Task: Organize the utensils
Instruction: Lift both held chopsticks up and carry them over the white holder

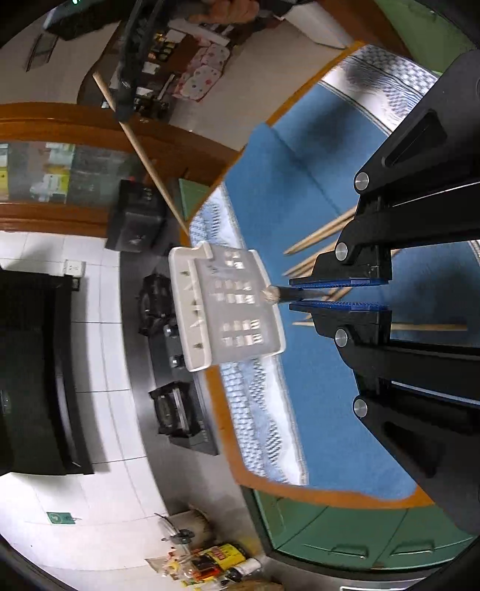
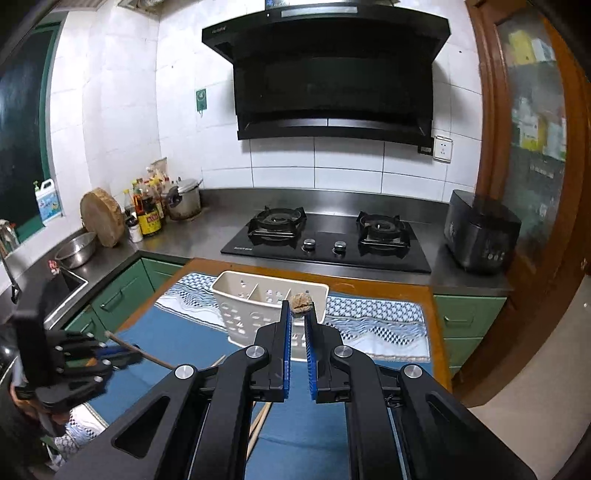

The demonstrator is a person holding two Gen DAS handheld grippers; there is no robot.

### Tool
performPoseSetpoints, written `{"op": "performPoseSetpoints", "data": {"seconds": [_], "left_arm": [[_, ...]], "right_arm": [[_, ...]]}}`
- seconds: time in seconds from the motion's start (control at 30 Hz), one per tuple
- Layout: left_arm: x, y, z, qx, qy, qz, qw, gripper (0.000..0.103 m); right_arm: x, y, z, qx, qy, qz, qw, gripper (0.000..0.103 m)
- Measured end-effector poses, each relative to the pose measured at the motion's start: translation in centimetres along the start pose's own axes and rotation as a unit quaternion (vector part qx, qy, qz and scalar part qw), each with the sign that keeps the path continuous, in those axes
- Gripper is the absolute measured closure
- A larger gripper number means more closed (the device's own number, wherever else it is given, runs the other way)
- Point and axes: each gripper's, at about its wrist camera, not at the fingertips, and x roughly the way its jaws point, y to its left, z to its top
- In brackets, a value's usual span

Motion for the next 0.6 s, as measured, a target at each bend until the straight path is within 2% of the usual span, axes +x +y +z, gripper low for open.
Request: {"op": "performPoseSetpoints", "data": {"seconds": [0.27, 0.47, 0.6], "left_arm": [[-1.4, 0.7, 5.1, 0.003, -0.032, 0.000, 0.9995, 0.098], [-3.0, 0.8, 9.6, 0.010, -0.073, 0.011, 0.9972, 0.098], [-2.8, 1.5, 12.2, 0.001, -0.088, 0.017, 0.9959, 0.098]], "right_arm": [[5.7, 0.1, 2.1, -0.033, 0.071, -0.007, 0.997, 0.096], [9.7, -0.3, 3.4, -0.036, 0.125, -0.005, 0.992, 0.096], [11.8, -0.5, 3.4, -0.036, 0.149, -0.002, 0.988, 0.096]]}}
